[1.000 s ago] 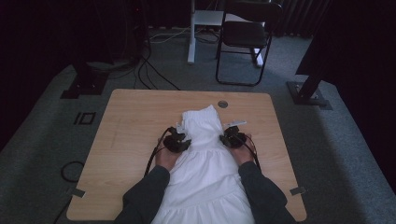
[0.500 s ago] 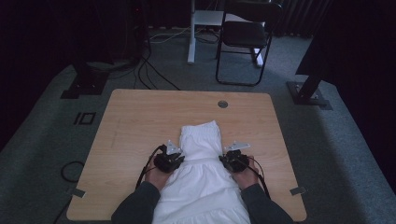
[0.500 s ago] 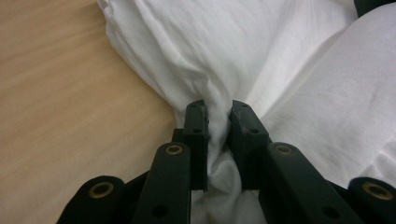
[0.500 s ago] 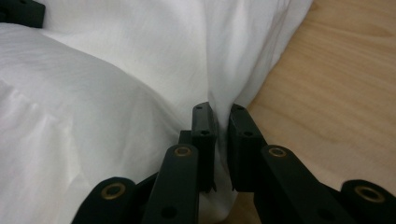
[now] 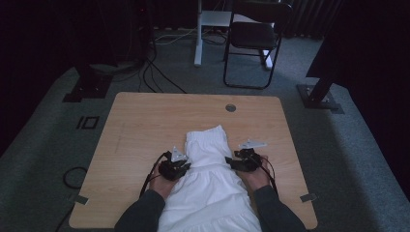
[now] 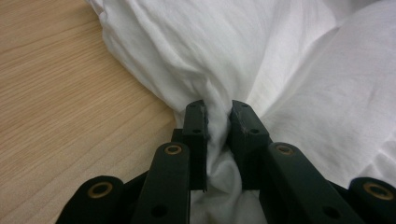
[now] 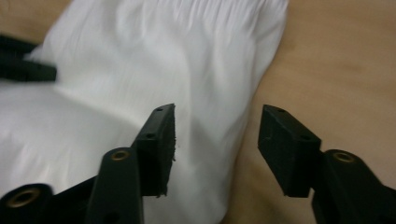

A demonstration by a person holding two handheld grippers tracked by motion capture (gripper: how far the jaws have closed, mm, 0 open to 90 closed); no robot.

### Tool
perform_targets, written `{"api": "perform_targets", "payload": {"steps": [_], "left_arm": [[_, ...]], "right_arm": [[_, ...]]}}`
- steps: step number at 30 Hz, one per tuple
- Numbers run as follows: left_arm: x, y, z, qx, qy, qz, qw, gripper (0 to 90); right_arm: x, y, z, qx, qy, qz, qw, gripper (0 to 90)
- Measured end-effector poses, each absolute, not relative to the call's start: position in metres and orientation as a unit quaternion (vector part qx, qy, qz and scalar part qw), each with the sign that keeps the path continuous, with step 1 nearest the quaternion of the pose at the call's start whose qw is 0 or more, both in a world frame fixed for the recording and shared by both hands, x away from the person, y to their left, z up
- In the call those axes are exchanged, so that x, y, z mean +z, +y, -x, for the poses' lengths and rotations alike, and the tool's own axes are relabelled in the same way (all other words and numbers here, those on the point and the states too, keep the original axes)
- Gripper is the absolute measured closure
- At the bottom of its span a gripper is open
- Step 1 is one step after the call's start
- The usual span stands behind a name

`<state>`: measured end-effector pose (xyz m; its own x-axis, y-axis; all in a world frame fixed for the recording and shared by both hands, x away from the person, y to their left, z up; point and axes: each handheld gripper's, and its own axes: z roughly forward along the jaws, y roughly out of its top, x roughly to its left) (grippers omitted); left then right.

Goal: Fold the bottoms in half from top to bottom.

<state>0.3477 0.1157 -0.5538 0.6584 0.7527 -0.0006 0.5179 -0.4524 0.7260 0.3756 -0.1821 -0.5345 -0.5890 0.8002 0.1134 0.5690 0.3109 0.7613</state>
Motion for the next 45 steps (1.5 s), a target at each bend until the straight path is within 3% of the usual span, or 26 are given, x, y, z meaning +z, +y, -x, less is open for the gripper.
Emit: {"api": "perform_targets", "payload": {"steps": [8,12,14,16,17,19,22,27,31,40,42,45], "left_arm": [[-0.554,0.115,-0.348,0.164,0.380,-0.837,0.359,76.7],[-0.553,0.115,-0.349,0.165,0.378,-0.838,0.357,75.7],[-0.553,0.115,-0.349,0.166,0.378,-0.838,0.357,75.0],[-0.553,0.115,-0.350,0.163,0.381,-0.838,0.355,72.9],[-0.551,0.115,-0.351,0.159,0.386,-0.838,0.351,69.6],[-0.546,0.117,-0.354,0.159,0.395,-0.836,0.345,57.9],[-0.533,0.125,-0.361,0.177,0.416,-0.812,0.368,47.5],[-0.518,0.125,-0.391,0.170,0.436,-0.792,0.392,32.9],[-0.530,0.110,-0.418,0.152,0.450,-0.799,0.369,26.1],[-0.548,0.096,-0.434,0.143,0.448,-0.814,0.341,25.2],[-0.547,0.094,-0.433,0.142,0.439,-0.819,0.340,33.1],[-0.544,0.091,-0.433,0.123,0.437,-0.824,0.340,53.4]], "right_arm": [[-0.533,-0.163,-0.425,0.391,0.806,-0.425,0.127,28.4],[-0.546,-0.152,-0.444,0.364,0.815,-0.434,0.126,28.2],[-0.551,-0.148,-0.448,0.358,0.818,-0.430,0.132,31.0],[-0.552,-0.143,-0.447,0.346,0.823,-0.422,0.159,43.0],[-0.551,-0.142,-0.447,0.351,0.822,-0.422,0.152,54.0],[-0.550,-0.140,-0.446,0.343,0.830,-0.412,0.155,63.2],[-0.549,-0.140,-0.447,0.342,0.828,-0.418,0.149,73.9],[-0.549,-0.141,-0.448,0.349,0.823,-0.426,0.139,80.0],[-0.550,-0.141,-0.447,0.351,0.823,-0.424,0.142,80.4],[-0.550,-0.141,-0.446,0.353,0.821,-0.424,0.145,80.7],[-0.551,-0.141,-0.446,0.352,0.821,-0.424,0.148,80.6],[-0.550,-0.139,-0.445,0.348,0.822,-0.424,0.154,80.6]]}}
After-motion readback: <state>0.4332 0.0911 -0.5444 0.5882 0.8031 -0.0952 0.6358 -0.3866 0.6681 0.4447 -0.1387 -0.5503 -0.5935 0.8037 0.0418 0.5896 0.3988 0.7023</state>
